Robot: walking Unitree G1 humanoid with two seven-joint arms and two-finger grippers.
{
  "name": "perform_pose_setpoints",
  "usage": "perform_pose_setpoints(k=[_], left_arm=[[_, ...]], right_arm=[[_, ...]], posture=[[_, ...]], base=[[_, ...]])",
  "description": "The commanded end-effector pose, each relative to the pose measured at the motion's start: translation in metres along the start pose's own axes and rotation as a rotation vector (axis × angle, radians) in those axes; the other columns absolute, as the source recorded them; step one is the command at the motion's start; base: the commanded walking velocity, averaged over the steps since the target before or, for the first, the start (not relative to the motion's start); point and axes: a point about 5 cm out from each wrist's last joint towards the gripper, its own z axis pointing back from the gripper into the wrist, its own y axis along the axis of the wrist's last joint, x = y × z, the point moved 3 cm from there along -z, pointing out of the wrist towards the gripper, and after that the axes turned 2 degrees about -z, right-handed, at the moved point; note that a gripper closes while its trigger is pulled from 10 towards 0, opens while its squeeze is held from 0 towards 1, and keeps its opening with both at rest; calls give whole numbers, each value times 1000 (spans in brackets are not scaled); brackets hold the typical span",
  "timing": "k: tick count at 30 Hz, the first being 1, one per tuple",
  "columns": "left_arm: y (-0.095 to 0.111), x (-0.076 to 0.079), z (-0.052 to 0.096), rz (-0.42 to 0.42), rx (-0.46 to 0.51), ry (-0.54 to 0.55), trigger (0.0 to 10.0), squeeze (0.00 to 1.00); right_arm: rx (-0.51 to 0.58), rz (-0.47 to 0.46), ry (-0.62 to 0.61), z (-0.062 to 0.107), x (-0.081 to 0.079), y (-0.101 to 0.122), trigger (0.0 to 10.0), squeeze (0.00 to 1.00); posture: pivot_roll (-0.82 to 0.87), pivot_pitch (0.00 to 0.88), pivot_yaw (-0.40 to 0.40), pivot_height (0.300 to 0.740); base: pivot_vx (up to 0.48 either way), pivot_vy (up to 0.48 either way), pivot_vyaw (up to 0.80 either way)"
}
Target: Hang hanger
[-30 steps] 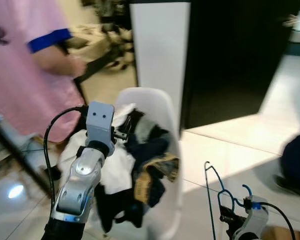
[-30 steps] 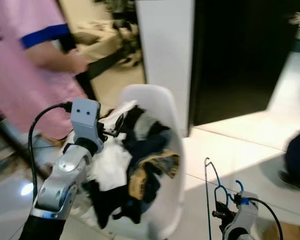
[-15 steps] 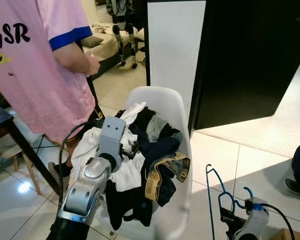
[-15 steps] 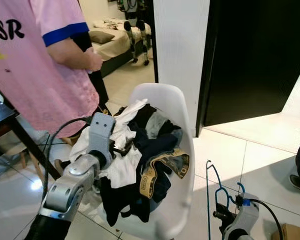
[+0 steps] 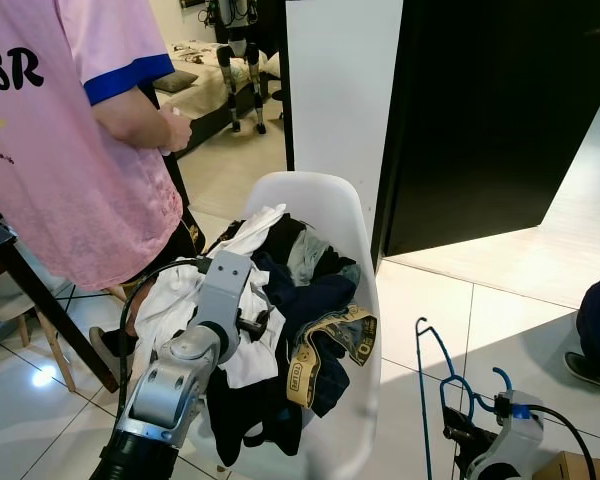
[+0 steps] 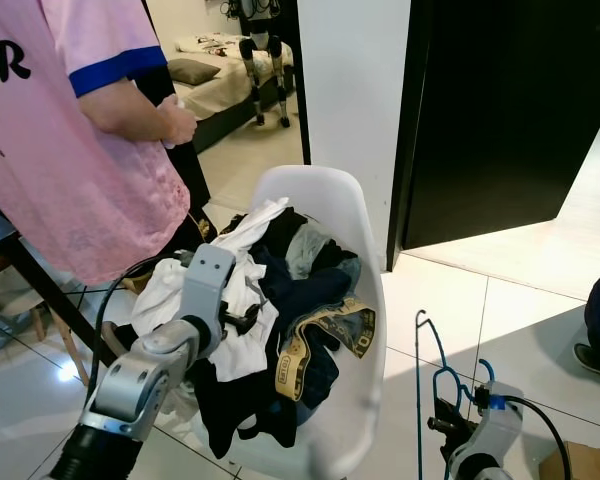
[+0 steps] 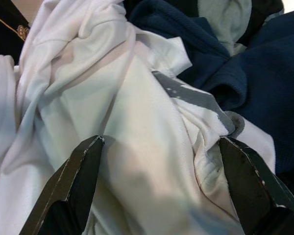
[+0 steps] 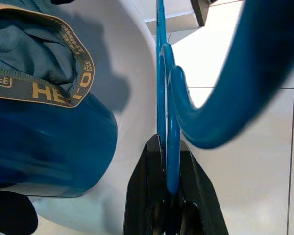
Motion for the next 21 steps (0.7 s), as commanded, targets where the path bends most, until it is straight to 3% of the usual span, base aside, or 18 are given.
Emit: perform_pose_setpoints(k=[1,4,5,6,7,21], left_arm=[[-7,-11,2,-20,-31,40,10000,0],[-14,-13,3,-18,-53,42,10000,0],[-17,-13,4,-17,-65,37,4745,0],[-17,-13,4,-17,-65,37,4745,0],[-22,-13,4,-16,-81,30,0,0],[-29,-16,4,-3,-121,24,0,0]], right_arm=[[-5,-17,3,1,-3,-3,10000,0],[0,-16,7,1,-6,-2,10000,0],[2,-15,7,1,-7,-1,10000,0],[2,-15,7,1,-7,-1,10000,0],[4,-15,8,1,-8,0,10000,0],[4,-17,2,2,-10,3,10000,0]], posture=[[-27,0,42,740],[-26,0,42,740],[-28,0,43,740],[-28,0,43,740],[-28,0,43,740],[-27,0,42,740]], base=[[0,0,0],[0,0,0],[0,0,0],[0,0,0],[0,0,0],[0,0,0]])
